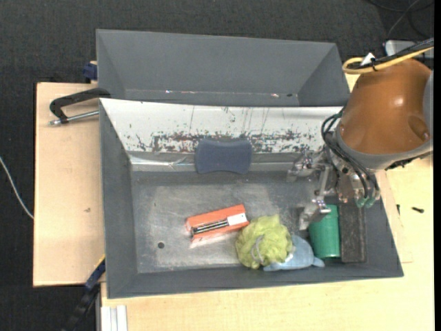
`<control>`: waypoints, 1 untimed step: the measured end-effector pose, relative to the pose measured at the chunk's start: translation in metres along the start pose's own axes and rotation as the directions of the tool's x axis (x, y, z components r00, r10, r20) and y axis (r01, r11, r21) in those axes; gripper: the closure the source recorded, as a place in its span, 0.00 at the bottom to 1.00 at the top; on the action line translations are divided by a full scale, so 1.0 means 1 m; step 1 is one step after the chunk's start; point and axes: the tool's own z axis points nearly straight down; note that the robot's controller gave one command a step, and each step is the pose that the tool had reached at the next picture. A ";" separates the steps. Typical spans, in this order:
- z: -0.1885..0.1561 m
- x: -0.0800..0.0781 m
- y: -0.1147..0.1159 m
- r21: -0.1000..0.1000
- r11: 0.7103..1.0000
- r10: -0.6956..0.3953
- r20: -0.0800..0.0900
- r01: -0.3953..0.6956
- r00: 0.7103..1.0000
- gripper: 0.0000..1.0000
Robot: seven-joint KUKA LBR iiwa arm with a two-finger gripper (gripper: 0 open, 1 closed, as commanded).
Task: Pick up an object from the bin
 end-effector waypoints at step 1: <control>0.023 0.003 0.013 -0.003 1.000 0.008 -0.020 -0.008 1.000 0.00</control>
Offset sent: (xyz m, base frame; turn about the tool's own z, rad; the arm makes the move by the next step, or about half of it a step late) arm 0.0132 0.0248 -0.1168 -0.0683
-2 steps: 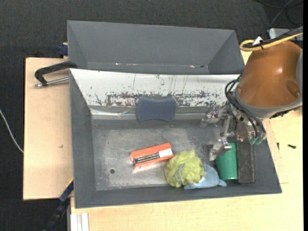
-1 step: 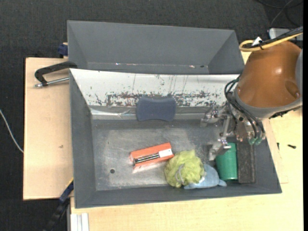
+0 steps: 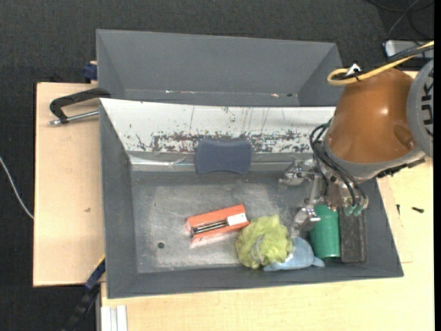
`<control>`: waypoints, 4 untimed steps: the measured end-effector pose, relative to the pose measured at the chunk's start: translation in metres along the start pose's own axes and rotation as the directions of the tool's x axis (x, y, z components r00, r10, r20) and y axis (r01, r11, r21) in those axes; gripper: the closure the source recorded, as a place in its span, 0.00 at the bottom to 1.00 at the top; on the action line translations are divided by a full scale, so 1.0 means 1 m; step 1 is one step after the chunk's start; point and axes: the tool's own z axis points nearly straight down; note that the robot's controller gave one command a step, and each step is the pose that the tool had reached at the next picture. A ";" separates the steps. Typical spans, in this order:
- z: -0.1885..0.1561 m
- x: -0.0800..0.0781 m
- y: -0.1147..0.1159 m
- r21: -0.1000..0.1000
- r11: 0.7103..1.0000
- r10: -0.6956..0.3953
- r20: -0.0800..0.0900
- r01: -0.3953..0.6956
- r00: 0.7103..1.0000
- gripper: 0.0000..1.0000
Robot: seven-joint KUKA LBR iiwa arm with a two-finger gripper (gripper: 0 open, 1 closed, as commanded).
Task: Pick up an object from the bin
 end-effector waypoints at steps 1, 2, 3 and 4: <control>0.020 -0.013 0.005 0.004 0.999 -0.032 0.026 0.032 0.999 0.00; 0.082 -0.004 0.024 0.005 0.997 -0.079 0.018 0.079 0.997 0.00; 0.109 -0.001 0.082 0.023 0.893 -0.449 0.002 0.449 0.894 1.00; 0.109 -0.001 0.082 0.023 0.893 -0.449 0.003 0.449 0.893 1.00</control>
Offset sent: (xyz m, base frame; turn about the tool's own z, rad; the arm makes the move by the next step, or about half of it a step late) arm -0.0078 0.0401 -0.1190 -0.1081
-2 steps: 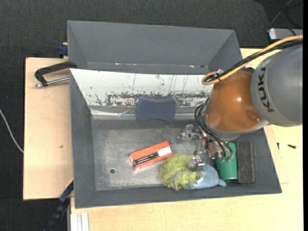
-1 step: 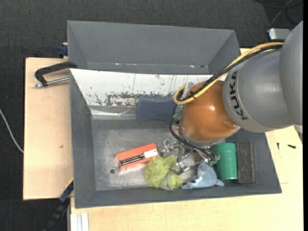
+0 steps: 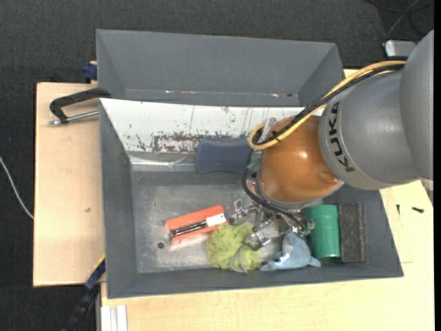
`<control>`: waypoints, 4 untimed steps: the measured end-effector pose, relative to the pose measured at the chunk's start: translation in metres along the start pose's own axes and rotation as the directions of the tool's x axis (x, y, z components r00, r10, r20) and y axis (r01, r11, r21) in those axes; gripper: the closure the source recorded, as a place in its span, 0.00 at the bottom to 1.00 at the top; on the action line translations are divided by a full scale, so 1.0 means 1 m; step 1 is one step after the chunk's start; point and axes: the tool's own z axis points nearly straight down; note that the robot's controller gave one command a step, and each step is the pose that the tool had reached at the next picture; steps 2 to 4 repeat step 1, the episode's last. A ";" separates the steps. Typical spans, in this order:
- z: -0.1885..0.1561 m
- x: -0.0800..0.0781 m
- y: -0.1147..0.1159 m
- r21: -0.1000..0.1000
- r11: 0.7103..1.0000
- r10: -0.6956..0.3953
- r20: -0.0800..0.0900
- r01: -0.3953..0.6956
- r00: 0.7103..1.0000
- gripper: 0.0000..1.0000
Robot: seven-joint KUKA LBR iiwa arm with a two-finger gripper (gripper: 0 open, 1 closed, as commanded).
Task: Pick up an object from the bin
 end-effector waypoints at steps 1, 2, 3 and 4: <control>-0.126 0.006 -0.010 -0.014 1.000 0.016 0.012 -0.015 1.000 1.00; -0.126 0.006 -0.010 -0.014 1.000 0.016 0.012 -0.015 1.000 1.00; -0.126 0.006 -0.010 -0.014 1.000 0.016 0.012 -0.015 1.000 1.00; -0.126 0.006 -0.010 -0.014 1.000 0.016 0.012 -0.015 1.000 1.00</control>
Offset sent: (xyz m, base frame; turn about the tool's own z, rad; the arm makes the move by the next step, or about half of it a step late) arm 0.0000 0.0000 0.0000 0.0000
